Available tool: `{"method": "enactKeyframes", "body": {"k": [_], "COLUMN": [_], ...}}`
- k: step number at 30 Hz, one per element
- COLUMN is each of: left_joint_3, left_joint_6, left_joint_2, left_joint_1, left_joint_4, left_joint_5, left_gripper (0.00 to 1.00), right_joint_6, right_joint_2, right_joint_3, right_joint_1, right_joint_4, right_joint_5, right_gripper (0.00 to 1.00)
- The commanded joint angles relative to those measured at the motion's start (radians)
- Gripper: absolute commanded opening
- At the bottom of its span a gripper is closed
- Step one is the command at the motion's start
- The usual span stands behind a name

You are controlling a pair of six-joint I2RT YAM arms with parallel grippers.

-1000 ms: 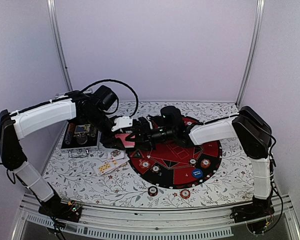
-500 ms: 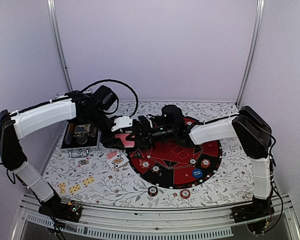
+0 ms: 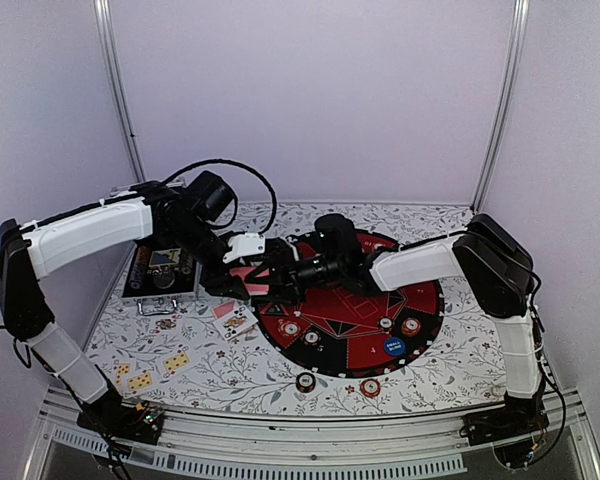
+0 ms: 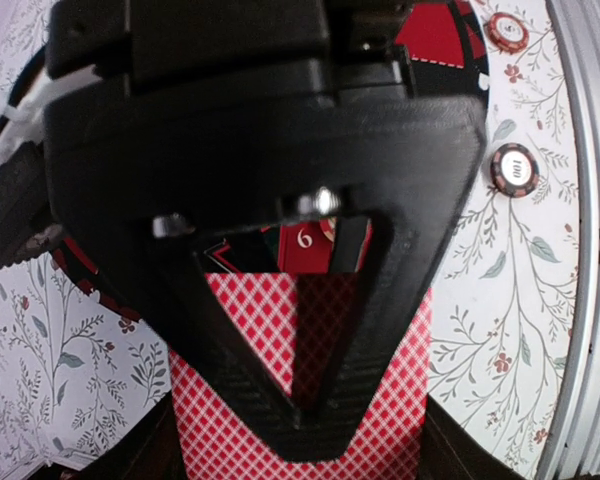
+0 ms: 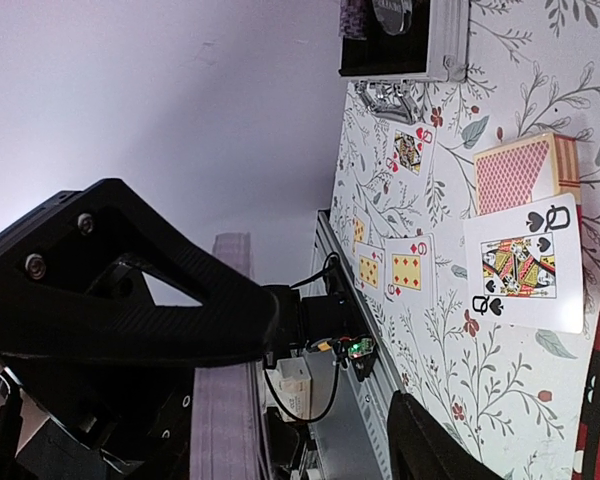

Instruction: Distribute texas hold em gaming equipment

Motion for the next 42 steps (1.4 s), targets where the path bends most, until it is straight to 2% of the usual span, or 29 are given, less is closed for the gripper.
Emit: {"method": "enactKeyframes", "body": {"k": [1, 8, 14, 25, 32, 42], "left_joint_3": [0.026, 0.023, 0.02, 0.017, -0.007, -0.011], "left_joint_6": [0.002, 0.003, 0.008, 0.009, 0.011, 0.009], "left_joint_2": [0.014, 0.01, -0.003, -0.006, 0.001, -0.001], "left_joint_1": [0.003, 0.004, 0.007, 0.007, 0.009, 0.013], "left_joint_4": [0.007, 0.0, -0.005, -0.013, -0.009, -0.007], "left_joint_5": [-0.001, -0.01, -0.01, -0.014, -0.036, -0.036], "left_gripper": [0.54, 0.54, 0.53, 0.52, 0.52, 0.52], "right_joint_6": [-0.023, -0.042, -0.056, -0.072, -0.084, -0.15], "right_joint_2": [0.035, 0.028, -0.023, -0.067, -0.097, -0.112], "right_joint_3": [0.062, 0.029, -0.046, -0.08, -0.093, -0.075], "right_joint_1": [0.012, 0.003, -0.026, -0.041, -0.045, -0.047], "right_joint_4": [-0.032, -0.06, -0.059, -0.065, -0.076, -0.174], "right_joint_5": [-0.004, 0.018, 0.035, 0.044, 0.049, 0.069], "right_gripper": [0.57, 0.45, 0.42, 0.37, 0.23, 0.18]}}
